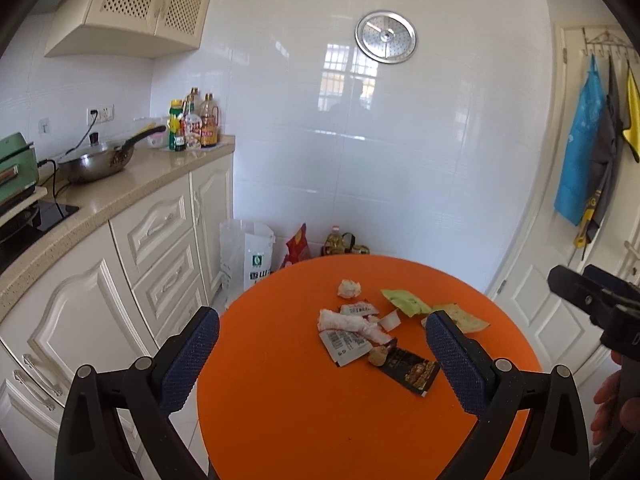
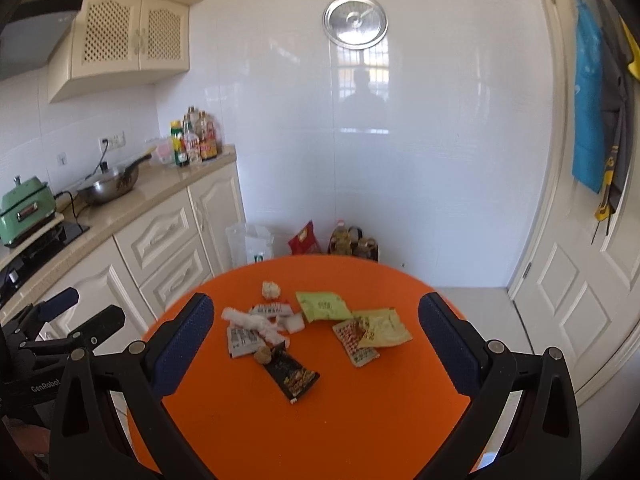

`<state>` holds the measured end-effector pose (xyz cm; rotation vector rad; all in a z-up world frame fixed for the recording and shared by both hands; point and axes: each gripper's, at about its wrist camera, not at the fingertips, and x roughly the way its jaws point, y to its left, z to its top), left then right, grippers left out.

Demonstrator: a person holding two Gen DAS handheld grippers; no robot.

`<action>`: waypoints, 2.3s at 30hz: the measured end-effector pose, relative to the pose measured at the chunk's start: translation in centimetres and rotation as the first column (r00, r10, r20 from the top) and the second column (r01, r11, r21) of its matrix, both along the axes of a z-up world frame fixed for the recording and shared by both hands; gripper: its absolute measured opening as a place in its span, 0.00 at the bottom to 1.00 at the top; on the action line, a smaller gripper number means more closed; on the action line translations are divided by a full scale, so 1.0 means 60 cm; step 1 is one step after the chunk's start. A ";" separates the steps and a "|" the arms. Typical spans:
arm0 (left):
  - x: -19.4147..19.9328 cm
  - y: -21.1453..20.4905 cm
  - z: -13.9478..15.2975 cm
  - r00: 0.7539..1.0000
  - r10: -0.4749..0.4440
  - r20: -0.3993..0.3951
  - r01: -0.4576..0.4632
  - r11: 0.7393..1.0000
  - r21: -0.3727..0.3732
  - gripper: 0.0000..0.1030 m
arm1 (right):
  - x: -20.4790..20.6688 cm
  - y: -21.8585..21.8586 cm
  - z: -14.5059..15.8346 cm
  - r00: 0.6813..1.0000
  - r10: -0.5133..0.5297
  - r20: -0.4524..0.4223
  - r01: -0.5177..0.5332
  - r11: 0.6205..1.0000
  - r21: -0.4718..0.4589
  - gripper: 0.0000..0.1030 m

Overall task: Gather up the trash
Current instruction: 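Grasp the dark snack wrapper with the right tool while the left tool grasps the round snack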

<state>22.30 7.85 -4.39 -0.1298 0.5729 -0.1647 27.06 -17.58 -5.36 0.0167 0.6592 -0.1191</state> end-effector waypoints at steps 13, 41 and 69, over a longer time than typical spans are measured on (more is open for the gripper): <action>0.193 -0.026 -0.103 0.983 -0.004 -0.186 0.009 1.000 0.030 0.99 | 0.108 -0.019 -0.213 0.946 0.081 -0.314 -0.058 0.995 0.080 1.00; 0.444 -0.126 -0.219 0.951 -0.071 -0.301 0.097 0.993 0.072 0.99 | 0.150 -0.036 -0.325 0.868 0.272 -0.415 -0.210 0.959 0.188 0.08; 0.529 -0.183 -0.337 0.921 -0.176 -0.349 0.182 0.983 -0.014 0.21 | 0.107 -0.113 -0.310 0.910 0.193 -0.366 -0.102 0.962 0.253 0.08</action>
